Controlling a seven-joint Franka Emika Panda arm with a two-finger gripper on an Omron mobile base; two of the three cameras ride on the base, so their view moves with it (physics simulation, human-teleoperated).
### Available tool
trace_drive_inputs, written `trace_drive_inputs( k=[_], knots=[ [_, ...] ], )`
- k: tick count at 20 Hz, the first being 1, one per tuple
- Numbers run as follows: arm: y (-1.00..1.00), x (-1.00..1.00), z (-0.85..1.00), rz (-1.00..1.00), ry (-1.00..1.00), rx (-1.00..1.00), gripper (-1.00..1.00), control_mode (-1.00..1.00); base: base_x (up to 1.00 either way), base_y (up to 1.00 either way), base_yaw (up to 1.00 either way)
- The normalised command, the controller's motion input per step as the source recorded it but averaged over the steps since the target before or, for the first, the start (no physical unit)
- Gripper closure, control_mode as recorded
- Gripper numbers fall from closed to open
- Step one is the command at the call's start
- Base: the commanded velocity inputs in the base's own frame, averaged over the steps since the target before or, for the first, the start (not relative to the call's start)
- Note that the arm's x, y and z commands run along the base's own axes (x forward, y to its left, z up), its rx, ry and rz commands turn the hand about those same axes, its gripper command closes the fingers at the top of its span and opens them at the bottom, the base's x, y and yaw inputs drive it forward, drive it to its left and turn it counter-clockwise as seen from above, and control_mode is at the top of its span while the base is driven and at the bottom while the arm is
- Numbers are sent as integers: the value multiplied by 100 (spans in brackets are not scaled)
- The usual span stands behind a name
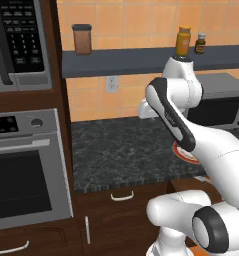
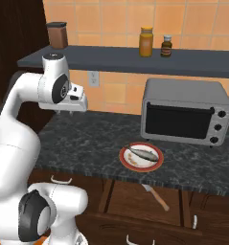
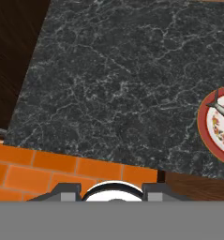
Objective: Pick up the knife from the drawer and place it on the cutting board. Then place the meat from the plate to the cutting board.
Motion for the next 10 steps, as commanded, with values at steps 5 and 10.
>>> trace_drive_inputs(
  k=[5, 10],
  knots=[
    [-5, -27, -1, 0, -2, 0, -100, -100, 0, 0, 0],
    [0, -14, -3, 0, -1, -1, -100, 100, -53, -8, 2]
  ],
)
